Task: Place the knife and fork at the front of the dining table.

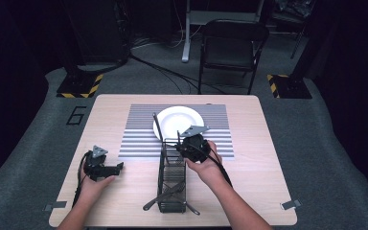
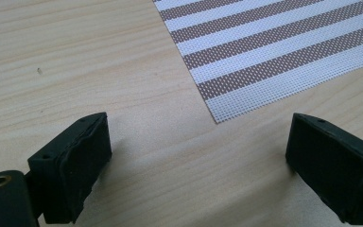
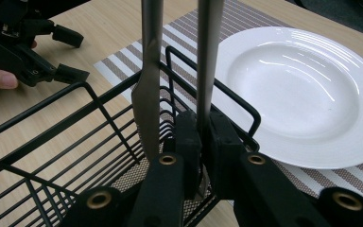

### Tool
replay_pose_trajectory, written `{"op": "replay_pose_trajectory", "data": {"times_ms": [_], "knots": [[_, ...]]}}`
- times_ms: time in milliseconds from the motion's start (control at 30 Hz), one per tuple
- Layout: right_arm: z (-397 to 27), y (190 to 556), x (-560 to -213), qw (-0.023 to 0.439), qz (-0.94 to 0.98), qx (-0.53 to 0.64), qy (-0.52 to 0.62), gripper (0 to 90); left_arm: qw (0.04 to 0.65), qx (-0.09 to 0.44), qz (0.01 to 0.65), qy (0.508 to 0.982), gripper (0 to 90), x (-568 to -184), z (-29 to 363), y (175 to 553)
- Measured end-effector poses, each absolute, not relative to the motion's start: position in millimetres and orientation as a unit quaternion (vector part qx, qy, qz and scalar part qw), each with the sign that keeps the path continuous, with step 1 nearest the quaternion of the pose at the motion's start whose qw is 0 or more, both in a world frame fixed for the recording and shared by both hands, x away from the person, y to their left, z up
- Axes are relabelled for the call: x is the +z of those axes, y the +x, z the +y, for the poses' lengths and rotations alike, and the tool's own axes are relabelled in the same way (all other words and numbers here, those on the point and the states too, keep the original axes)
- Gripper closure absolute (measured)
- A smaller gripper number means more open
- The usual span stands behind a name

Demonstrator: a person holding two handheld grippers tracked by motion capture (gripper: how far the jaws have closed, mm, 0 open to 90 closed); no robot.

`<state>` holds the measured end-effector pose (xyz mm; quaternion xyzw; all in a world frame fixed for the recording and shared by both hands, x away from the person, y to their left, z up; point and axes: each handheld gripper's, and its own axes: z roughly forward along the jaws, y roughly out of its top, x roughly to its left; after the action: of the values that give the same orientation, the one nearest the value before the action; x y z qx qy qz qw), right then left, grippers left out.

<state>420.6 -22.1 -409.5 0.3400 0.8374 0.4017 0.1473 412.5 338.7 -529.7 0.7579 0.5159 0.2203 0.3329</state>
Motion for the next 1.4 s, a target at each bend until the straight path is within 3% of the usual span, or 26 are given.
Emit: {"op": "replay_pose_trajectory", "data": {"times_ms": [600,1400], "knots": [[-26.4,420.0,-393.9,0.149,0.838,0.406,0.334,87.1,0.333,0.221,0.516,0.758,7.4,-529.7,338.8,412.6],[-30.1,405.8,-330.0,0.123,0.842,0.422,0.312,87.2,0.333,0.221,0.516,0.758,7.4,-529.7,338.8,412.6]]}}
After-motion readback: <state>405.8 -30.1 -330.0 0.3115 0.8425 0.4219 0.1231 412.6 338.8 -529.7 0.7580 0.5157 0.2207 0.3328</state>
